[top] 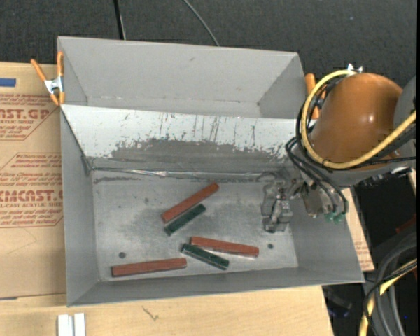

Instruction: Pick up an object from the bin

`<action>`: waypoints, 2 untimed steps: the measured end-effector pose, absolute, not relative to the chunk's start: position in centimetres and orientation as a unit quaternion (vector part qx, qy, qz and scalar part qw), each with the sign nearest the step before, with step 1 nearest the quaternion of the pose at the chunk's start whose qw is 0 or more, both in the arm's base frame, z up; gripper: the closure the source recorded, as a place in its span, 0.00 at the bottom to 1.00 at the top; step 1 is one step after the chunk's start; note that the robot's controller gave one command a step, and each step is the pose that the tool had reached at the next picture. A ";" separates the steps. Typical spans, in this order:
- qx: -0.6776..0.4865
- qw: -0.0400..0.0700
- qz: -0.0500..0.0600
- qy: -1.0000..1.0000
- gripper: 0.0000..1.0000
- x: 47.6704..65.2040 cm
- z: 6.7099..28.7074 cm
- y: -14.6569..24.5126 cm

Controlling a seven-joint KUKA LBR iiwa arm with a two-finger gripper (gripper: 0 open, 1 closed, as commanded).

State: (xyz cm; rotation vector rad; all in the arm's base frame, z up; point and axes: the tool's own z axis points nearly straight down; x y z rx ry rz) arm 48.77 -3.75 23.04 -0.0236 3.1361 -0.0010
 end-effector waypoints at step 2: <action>-0.101 -0.001 0.001 0.995 0.00 50.0 15.3 2.5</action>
Offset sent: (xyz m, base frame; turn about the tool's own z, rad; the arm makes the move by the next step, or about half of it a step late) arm 0.0134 0.0604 -0.0755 -0.1842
